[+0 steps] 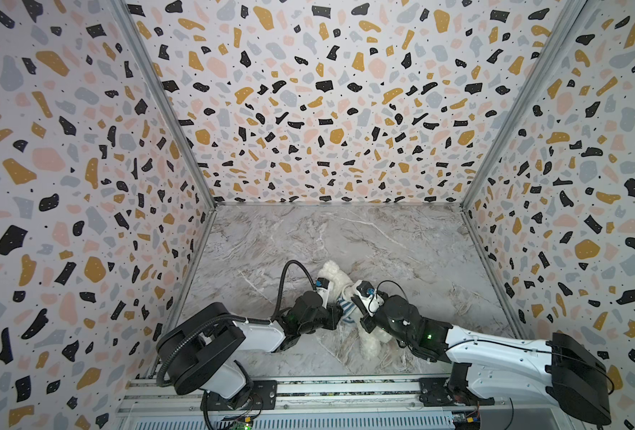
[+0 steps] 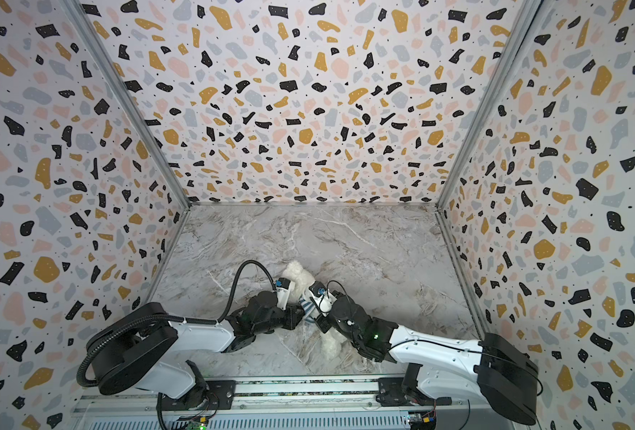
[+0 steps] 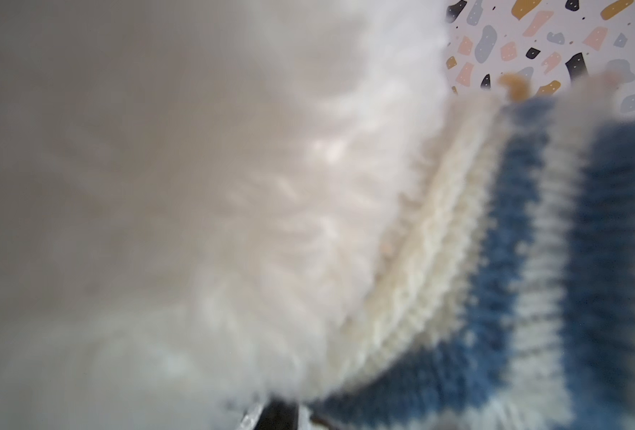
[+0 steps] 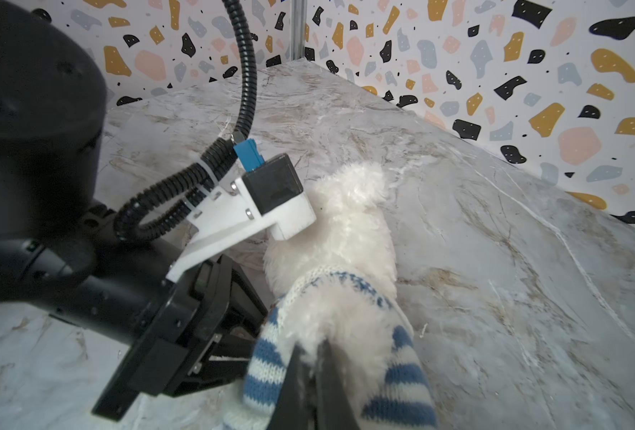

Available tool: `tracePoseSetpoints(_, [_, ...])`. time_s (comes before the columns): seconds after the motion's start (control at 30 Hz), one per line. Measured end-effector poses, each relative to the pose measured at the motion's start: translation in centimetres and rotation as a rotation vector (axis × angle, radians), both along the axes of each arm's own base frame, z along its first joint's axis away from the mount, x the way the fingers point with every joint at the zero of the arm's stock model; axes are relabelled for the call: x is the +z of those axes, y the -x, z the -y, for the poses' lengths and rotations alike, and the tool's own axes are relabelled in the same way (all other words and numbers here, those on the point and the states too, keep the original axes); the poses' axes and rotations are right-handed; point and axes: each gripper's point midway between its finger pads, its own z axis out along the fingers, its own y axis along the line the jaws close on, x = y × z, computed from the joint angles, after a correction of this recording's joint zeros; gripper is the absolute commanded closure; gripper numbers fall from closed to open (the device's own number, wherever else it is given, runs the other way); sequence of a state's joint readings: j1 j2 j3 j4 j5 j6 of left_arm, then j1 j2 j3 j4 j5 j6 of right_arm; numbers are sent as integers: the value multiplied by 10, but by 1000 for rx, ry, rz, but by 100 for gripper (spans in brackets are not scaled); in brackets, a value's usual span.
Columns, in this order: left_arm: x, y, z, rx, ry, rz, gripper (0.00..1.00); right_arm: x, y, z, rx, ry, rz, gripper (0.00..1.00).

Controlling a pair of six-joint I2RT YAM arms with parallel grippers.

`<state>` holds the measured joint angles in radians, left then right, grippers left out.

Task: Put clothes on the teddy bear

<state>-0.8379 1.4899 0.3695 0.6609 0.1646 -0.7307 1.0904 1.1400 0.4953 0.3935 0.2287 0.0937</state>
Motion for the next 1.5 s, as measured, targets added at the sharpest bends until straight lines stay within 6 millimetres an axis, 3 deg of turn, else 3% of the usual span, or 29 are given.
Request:
tracePoseSetpoints(0.2, [-13,-1,-28,62,-34,-15,82,-7,3,-36,66,-66,-72,86])
tracePoseSetpoints(0.47, [-12,-1,-67,141,-79,7,82,-6,16,-87,174,-150,-156,73])
tracePoseSetpoints(0.67, [-9,-4,-88,202,-102,11,79,16,31,-103,243,-226,-182,65])
tracePoseSetpoints(0.87, [-1,-5,-101,243,-112,20,78,63,39,-94,263,-321,-148,63])
tracePoseSetpoints(1.0, [10,-3,-111,274,-114,39,73,78,35,-80,231,-325,-125,63])
tracePoseSetpoints(1.1, [21,-2,-117,286,-107,70,68,66,20,-69,183,-272,-132,64])
tracePoseSetpoints(1.27, [32,4,-121,278,-102,92,57,29,-4,-51,116,-140,-171,63])
tracePoseSetpoints(1.5, [41,5,-108,221,-94,67,43,12,16,-45,220,-68,-176,61])
